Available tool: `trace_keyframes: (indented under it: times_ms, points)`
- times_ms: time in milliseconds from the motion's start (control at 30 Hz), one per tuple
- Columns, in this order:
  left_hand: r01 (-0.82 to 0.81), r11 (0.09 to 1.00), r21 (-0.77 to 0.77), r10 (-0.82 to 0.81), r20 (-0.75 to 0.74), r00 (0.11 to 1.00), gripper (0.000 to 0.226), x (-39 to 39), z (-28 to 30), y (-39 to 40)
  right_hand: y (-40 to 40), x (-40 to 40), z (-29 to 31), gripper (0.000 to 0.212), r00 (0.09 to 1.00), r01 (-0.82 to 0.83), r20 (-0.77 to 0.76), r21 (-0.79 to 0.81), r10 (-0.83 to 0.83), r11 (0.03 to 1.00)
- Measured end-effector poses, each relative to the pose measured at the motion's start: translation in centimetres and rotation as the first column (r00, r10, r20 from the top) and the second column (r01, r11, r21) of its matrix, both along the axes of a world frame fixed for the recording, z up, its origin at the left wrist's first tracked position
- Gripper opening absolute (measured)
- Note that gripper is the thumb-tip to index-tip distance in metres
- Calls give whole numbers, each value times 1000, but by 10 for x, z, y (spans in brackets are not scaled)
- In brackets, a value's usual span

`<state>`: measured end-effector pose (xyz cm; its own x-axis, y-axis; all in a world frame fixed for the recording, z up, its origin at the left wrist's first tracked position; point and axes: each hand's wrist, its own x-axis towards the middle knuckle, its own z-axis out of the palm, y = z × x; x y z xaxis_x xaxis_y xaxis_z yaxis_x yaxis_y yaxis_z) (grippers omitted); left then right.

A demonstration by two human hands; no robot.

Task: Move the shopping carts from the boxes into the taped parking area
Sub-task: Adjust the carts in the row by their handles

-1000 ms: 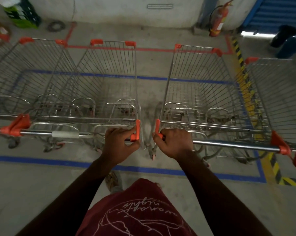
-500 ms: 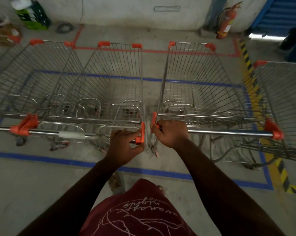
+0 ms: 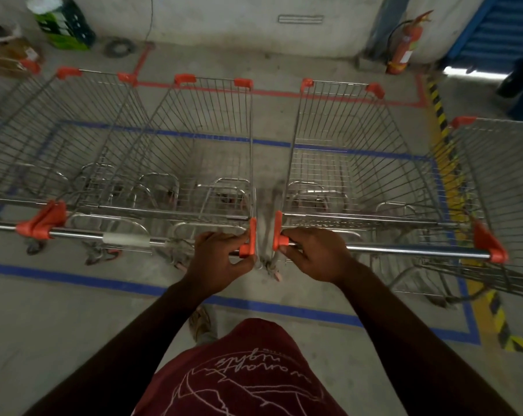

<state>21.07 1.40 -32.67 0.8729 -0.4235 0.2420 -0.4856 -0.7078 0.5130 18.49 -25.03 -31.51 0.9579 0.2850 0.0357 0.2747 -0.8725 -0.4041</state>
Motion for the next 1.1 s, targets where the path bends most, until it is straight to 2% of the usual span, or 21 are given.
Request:
trace_keyframes:
  times_ms: [100,300,467,733,833,967,1100]
  points:
    - [23,1000,12,-22,-7,1000,52,1,1,-1,14,-3,5,43,1000,-1,-4,4,1,1000]
    - [41,999,19,-41,-16,999,69,3,-5,3,30,-23,5,44,999,10,42,1,-10,1000]
    - [60,998,-4,-60,4,998,66,2,-2,4,42,-21,6,45,998,25,60,-25,-24,999]
    - [57,998,20,-57,-3,998,74,-2,0,6,39,-27,5,42,998,26,62,-17,-25,1000]
    - [59,998,30,-60,27,998,73,-1,2,5,40,-28,4,39,995,36,88,4,-36,999]
    - [71,995,67,-70,-21,997,72,-1,4,6,38,-31,4,38,992,18,121,34,-22,999]
    - [94,990,110,-88,-62,994,77,-2,4,10,25,-44,5,45,973,106,192,104,-124,989]
